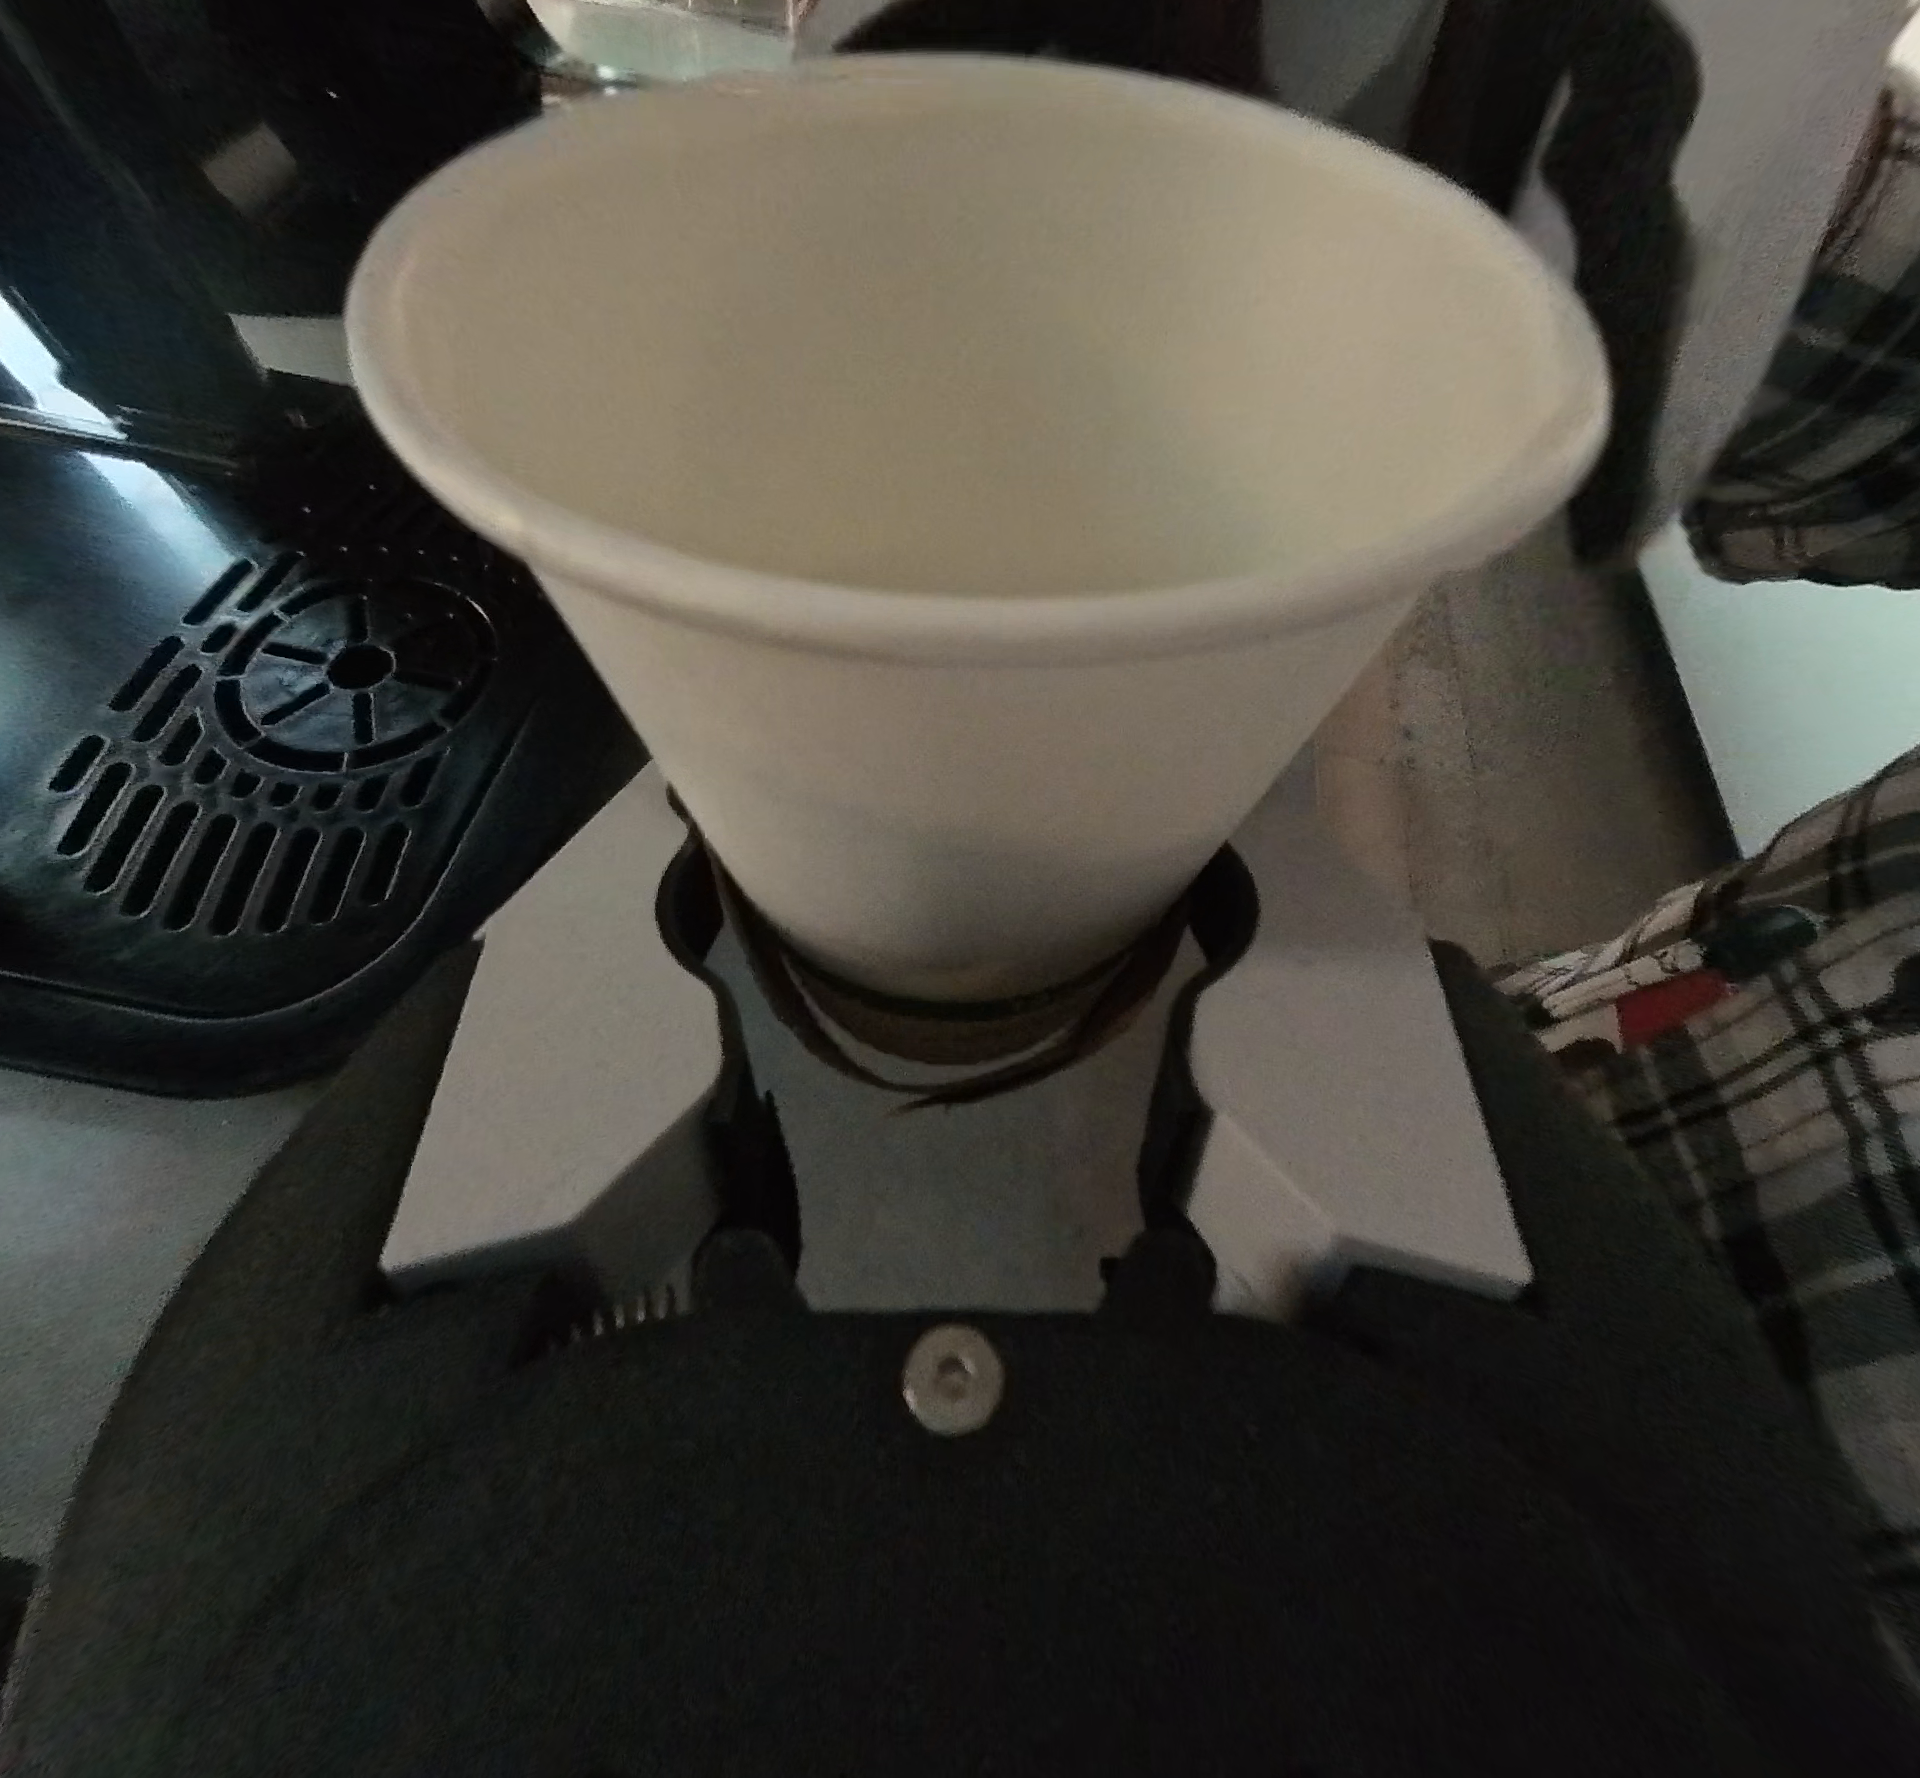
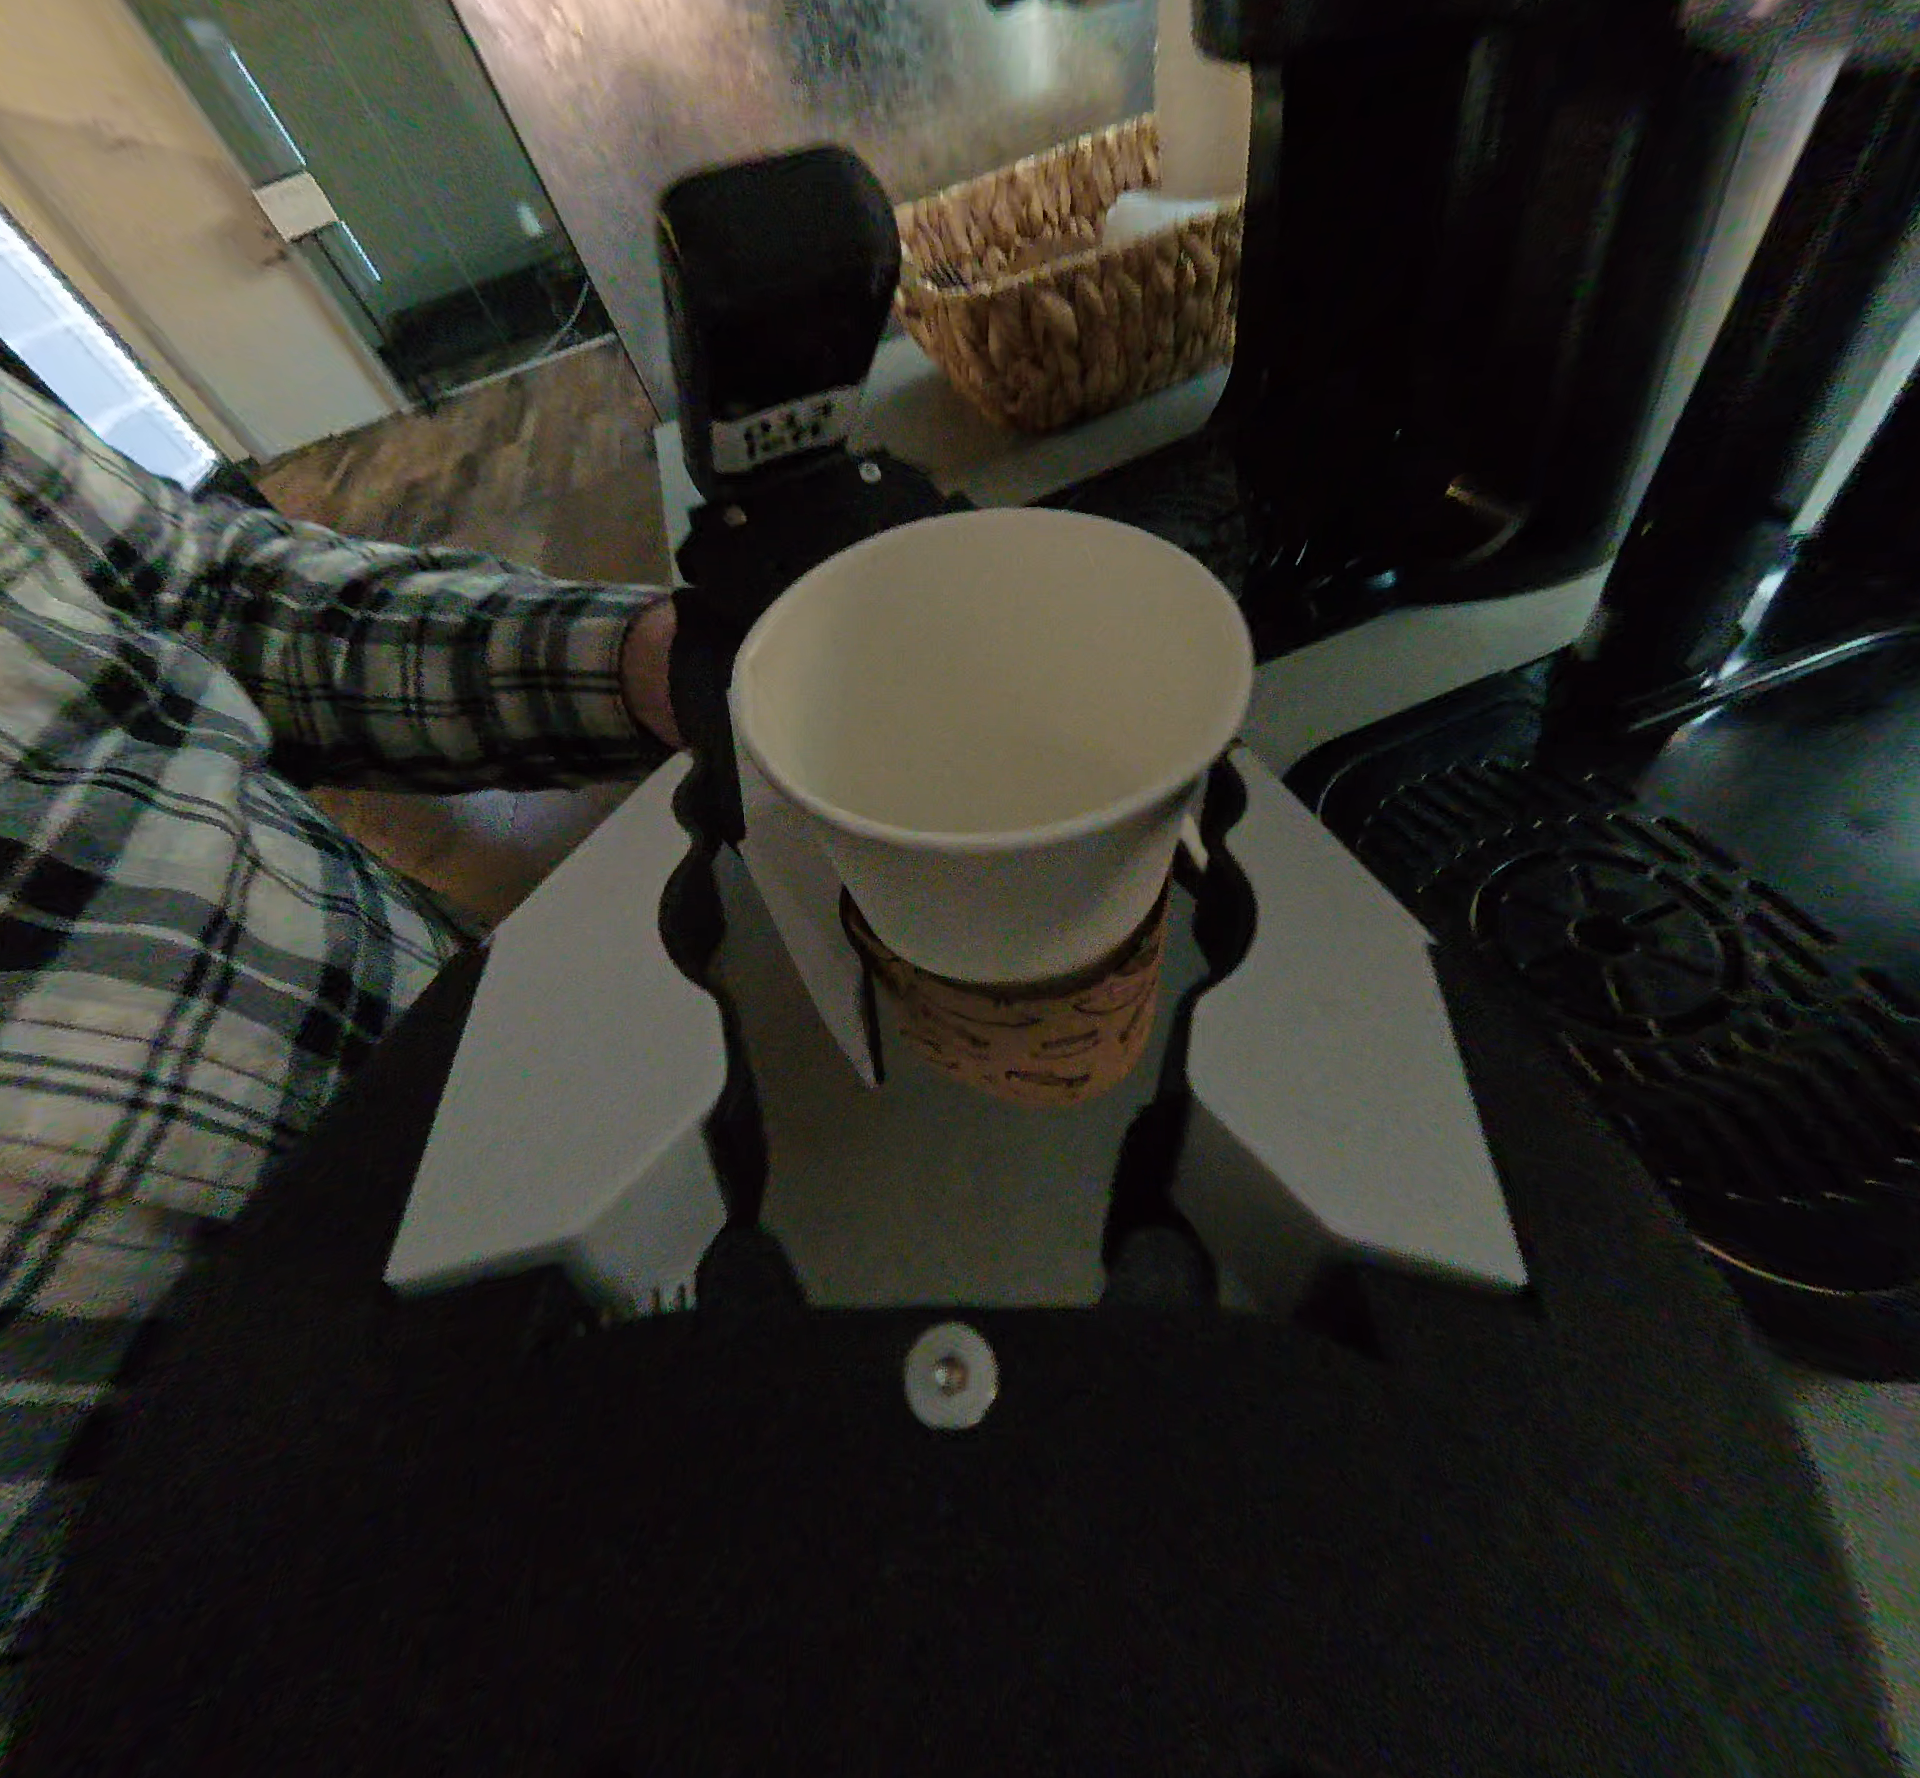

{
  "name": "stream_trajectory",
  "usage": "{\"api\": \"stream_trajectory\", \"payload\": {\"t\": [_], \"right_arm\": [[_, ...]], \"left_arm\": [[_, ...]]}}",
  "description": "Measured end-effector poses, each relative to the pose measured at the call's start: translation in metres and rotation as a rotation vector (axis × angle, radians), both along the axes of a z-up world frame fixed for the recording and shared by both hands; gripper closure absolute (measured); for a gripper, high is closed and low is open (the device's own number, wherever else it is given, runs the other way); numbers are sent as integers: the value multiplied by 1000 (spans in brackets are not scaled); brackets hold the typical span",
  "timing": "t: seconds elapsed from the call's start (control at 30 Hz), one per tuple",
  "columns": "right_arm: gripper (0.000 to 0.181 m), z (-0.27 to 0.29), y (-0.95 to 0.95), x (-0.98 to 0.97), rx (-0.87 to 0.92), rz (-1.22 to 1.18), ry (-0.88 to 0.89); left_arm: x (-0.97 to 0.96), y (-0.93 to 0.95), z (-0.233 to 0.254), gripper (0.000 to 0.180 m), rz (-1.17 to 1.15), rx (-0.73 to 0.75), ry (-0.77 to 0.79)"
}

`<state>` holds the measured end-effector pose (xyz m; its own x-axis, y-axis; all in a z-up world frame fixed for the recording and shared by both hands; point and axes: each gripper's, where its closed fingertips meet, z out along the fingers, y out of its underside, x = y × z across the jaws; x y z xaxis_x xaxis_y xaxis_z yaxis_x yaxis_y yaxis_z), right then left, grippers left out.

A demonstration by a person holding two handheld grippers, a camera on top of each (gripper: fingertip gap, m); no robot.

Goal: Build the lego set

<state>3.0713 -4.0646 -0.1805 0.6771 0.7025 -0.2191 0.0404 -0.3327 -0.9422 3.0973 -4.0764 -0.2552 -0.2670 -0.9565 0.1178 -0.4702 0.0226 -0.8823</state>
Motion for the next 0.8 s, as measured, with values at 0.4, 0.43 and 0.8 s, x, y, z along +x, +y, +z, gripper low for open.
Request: {"api": "stream_trajectory", "payload": {"t": [0.4, 0.43, 0.8], "right_arm": [[103, 5, -5, 8, -22, 26, -19], [104, 4, -6, 10, -25, 28, -6], [105, -13, -13, 22, -66, 45, -9]], "left_arm": [[7, -4, 6, 88, -31, 11, -3], [7, -4, 8, 88, -34, -10, -8], [19, -12, 5, 79, -82, -59, -32]]}}
